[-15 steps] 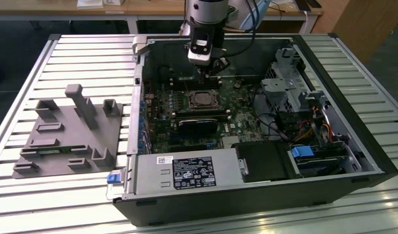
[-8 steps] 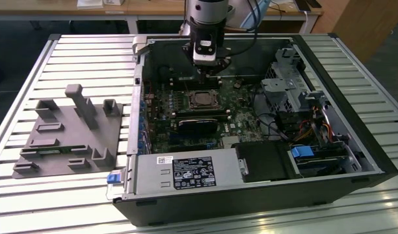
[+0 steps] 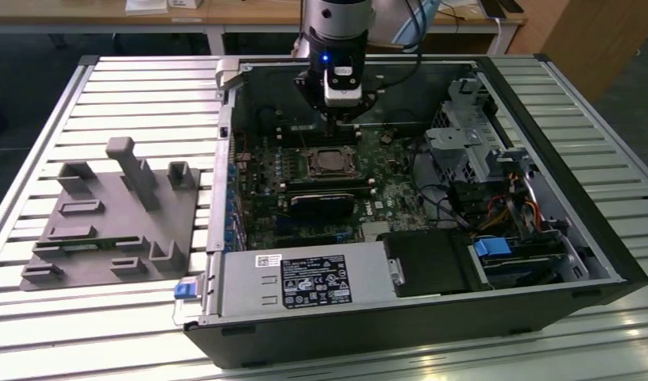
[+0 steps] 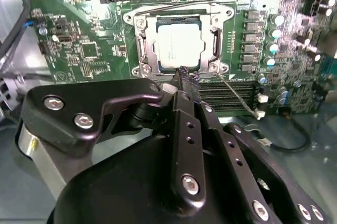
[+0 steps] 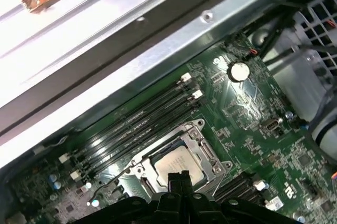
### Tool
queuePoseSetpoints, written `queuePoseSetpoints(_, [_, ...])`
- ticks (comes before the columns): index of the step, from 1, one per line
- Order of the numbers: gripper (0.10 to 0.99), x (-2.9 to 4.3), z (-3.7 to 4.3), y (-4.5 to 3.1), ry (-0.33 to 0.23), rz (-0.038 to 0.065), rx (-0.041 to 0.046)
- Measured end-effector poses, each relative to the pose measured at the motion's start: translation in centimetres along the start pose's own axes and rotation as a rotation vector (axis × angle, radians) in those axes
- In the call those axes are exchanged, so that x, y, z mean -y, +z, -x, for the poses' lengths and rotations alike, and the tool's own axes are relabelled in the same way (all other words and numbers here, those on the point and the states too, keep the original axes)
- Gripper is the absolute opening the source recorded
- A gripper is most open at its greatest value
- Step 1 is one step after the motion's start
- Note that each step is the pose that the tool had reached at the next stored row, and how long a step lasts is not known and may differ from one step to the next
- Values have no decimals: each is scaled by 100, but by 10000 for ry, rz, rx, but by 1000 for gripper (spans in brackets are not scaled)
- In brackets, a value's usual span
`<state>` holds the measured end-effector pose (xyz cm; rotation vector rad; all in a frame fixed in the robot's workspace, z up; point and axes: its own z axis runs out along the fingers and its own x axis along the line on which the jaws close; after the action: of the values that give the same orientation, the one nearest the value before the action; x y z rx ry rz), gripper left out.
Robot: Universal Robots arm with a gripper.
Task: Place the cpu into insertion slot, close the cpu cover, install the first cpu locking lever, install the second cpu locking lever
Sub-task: 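Install the first cpu locking lever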
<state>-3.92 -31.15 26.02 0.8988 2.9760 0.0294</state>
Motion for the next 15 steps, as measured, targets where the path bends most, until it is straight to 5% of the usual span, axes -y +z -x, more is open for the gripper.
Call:
queuePoseSetpoints(11, [106, 1, -2, 2, -1828, 37, -54])
queuePoseSetpoints(15, [106, 2, -2, 2, -2080, -14, -169])
